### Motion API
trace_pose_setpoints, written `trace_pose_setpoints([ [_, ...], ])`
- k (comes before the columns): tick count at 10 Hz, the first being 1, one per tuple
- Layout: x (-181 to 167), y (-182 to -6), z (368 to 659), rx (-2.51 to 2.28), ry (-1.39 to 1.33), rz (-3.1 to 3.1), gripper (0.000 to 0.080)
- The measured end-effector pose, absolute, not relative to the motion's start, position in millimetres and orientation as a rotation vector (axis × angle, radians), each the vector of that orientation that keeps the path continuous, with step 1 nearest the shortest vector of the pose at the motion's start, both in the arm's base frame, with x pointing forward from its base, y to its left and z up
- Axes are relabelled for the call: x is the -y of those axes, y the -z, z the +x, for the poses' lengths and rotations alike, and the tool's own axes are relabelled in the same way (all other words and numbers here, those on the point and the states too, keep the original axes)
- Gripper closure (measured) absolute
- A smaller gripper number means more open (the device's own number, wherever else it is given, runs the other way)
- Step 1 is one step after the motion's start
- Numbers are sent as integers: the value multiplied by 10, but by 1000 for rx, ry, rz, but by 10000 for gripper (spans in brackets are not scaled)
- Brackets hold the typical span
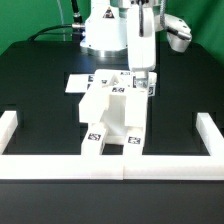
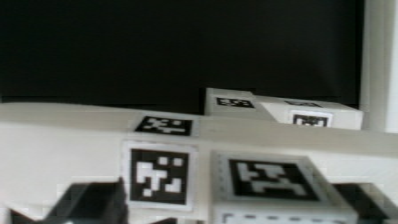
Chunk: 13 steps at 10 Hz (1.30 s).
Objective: Assemble chair
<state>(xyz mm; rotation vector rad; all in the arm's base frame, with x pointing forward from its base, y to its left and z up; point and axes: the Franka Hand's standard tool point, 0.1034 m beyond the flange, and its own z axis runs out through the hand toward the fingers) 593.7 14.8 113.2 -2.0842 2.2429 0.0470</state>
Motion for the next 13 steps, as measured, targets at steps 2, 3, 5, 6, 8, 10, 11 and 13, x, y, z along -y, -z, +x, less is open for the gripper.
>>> trace_pose_setpoints([
  [2,-149,-1140,5961,-2069,-38,-2254,187],
  [3,-147,-1139,5961,-1954,-32,-2354,157],
  [5,-147,-1138,5961,-1812,-25,-2463,152],
  [6,-146,-1137,5960,-1675,-18,-2557,150],
  [8,-127,-1135,5955,-1370,-4,-2745,150],
  [10,-119,-1135,5965,-1087,17,-2888,150],
  [11,-115,-1132,5966,-965,21,-2936,150],
  [13,-111,-1133,5974,-683,30,-3018,150],
])
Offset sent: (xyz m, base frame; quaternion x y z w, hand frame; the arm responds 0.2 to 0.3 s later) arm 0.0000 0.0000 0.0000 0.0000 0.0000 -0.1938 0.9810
